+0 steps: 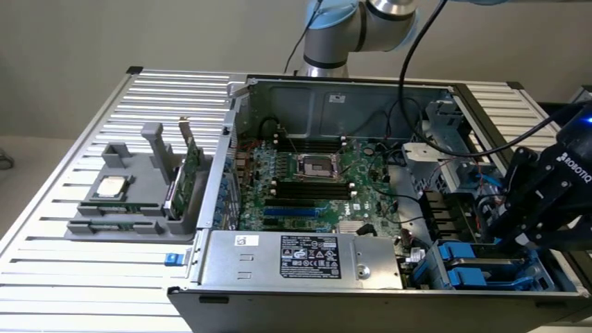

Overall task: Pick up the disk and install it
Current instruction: 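Insert the first disk wire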

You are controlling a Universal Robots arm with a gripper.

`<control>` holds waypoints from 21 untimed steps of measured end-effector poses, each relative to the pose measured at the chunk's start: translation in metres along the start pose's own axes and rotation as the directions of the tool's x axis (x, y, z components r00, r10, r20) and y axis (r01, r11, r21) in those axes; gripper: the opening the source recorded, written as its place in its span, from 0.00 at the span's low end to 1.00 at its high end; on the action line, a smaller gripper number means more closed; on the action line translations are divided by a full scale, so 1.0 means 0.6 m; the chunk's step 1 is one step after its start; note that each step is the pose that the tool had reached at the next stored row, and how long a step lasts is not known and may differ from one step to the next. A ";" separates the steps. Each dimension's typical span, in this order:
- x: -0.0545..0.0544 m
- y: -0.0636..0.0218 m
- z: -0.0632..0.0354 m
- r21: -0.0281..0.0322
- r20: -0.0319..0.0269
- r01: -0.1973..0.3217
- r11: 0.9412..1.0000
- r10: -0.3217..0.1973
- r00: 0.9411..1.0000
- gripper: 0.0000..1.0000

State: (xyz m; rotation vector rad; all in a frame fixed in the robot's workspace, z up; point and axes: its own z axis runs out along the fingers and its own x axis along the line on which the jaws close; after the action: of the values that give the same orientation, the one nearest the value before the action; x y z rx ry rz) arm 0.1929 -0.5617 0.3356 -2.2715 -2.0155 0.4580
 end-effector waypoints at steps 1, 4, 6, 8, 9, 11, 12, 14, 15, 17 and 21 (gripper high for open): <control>0.000 0.001 0.000 0.000 -0.001 0.003 1.000 -0.003 1.000 0.31; -0.001 0.003 -0.001 -0.001 -0.004 0.013 1.000 -0.013 1.000 0.31; -0.001 0.003 -0.001 -0.004 -0.006 0.023 1.000 -0.023 1.000 0.31; -0.002 0.004 -0.001 -0.008 -0.010 0.034 0.999 -0.034 0.999 0.31; -0.002 0.004 -0.002 -0.010 -0.013 0.040 0.999 -0.040 0.999 0.31; -0.002 0.004 -0.004 -0.013 -0.021 0.049 0.999 -0.049 0.999 0.31; -0.003 0.004 -0.005 -0.015 -0.025 0.052 0.999 -0.052 0.998 0.31; -0.004 0.003 -0.007 -0.018 -0.031 0.058 0.998 -0.058 0.998 0.31; -0.005 0.003 -0.008 -0.019 -0.033 0.060 0.998 -0.061 0.998 0.31; -0.007 0.003 -0.010 -0.022 -0.036 0.065 0.998 -0.066 0.997 0.31; -0.013 0.003 -0.011 -0.025 -0.037 0.073 0.997 -0.074 0.997 0.31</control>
State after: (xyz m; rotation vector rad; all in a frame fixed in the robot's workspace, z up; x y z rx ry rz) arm 0.1956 -0.5686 0.3427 -2.1924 -2.0892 0.3850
